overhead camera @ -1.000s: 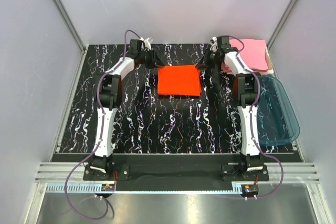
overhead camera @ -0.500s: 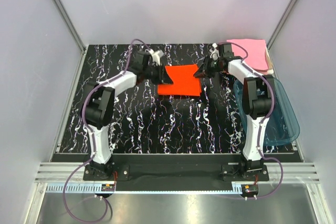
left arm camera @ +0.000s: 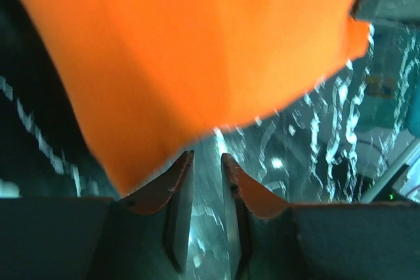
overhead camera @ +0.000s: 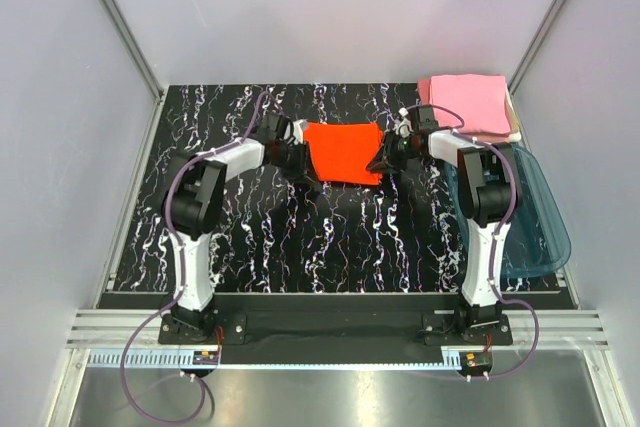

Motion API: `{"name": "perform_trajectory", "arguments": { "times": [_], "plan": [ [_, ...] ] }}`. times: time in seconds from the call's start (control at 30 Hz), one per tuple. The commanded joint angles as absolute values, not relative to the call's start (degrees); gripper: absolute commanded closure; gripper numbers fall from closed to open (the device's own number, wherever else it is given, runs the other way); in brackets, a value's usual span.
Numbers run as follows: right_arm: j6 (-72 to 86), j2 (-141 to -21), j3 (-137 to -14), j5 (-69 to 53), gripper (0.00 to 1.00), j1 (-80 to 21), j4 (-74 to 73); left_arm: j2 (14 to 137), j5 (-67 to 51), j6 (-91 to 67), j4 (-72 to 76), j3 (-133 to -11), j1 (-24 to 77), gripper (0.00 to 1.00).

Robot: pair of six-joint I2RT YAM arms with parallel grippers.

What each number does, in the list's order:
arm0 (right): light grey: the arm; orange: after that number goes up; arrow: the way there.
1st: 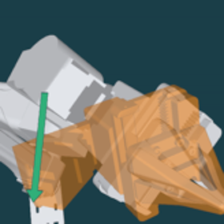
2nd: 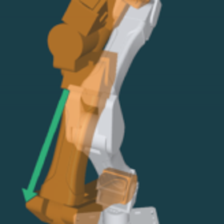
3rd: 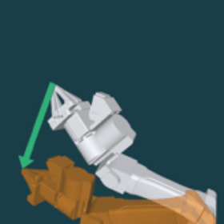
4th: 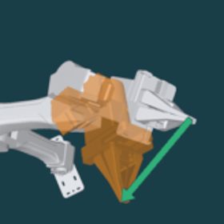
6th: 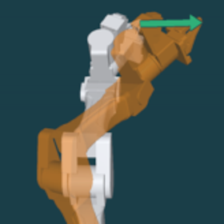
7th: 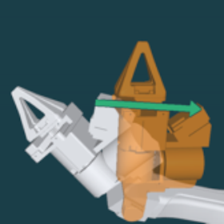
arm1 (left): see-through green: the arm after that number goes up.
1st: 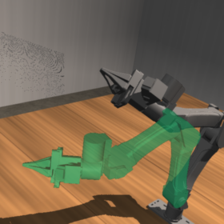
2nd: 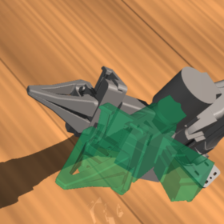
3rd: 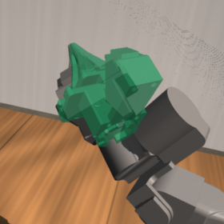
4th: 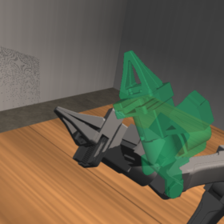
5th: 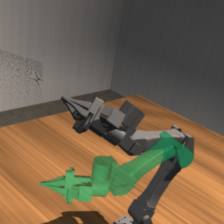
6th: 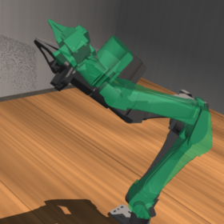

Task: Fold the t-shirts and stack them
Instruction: Fold the tshirt, then neatly place the folded tshirt to the corner

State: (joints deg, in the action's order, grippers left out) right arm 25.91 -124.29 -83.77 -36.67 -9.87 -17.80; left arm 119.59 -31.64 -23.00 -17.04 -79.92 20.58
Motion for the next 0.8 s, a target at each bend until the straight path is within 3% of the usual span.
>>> {"name": "perform_trajectory", "arguments": {
  "times": [0.0,0.1,0.13,0.27,0.53,0.77],
  "plan": [
    [25.0,-117.2,-83.6,-35.1,0.71,-10.0,-16.0,108.9,-30.0,-19.9,-23.9,-83.8,20.4,0.72],
    [24.7,-114.8,-85.6,-31.4,0.59,-9.8,-17.6,101.2,-30.8,-18.6,-27.1,-84.2,20.3,0.71],
    [24.3,-114.9,-86.4,-30.2,0.49,-9.8,-18.2,99.2,-31.4,-18.1,-27.7,-83.8,20.4,0.7],
    [21.6,-120.1,-93.9,-26.0,0.32,-9.8,-22.7,88.4,-31.7,-14.1,-29.7,-80.0,20.2,0.68],
    [14.8,-132.2,-109.1,-22.1,0.28,-9.3,-29.3,78.4,-40.0,-11.4,-26.5,-68.0,20.2,0.67],
    [12.2,-138.4,-116.7,-22.3,0.25,-9.1,-32.4,77.2,-44.5,-13.3,-19.9,-61.8,20.3,0.68]
  ]
}}
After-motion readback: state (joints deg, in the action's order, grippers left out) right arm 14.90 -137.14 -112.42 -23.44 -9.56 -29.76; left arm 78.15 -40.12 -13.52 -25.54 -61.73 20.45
